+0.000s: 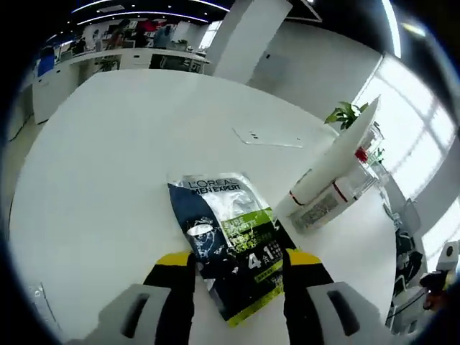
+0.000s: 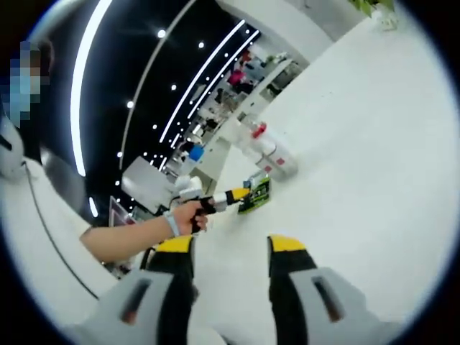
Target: Arrange the skincare products in the storage area until every visible bottle or jar stands upright without overlapping.
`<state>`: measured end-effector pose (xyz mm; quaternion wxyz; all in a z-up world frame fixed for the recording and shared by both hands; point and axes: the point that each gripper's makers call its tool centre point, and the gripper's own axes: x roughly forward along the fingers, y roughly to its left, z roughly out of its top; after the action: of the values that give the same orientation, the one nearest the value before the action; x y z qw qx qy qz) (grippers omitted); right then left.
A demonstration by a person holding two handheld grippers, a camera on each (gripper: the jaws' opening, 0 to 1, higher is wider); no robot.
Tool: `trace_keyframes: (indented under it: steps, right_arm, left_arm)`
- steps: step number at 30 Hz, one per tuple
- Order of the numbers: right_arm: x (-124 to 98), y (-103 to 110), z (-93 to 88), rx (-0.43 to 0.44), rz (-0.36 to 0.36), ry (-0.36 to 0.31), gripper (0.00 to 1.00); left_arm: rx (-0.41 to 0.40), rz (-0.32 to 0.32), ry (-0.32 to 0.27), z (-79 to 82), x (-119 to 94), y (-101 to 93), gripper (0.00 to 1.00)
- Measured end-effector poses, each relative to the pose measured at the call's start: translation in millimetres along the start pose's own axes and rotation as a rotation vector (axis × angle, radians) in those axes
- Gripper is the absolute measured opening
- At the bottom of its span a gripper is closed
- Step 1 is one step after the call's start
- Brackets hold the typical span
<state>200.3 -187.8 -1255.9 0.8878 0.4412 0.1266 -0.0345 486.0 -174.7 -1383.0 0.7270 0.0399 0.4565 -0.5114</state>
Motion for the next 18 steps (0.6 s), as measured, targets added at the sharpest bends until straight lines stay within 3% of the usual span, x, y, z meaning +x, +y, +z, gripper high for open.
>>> trace_keyframes:
  steps: [5,18]
  right_arm:
    - [-3.4,-0.6,0.9,0.002,-0.003,-0.008,0.39]
    - [-11.8,-3.7,4.6,0.0,-0.018,-0.022,0.38]
  left_arm:
    - [-0.031,-0.009,-0.001,0.3,-0.6,-1.6,0.5]
    - [-0.005,-0.007,0.016,0.0,5.2,-13.4,0.51]
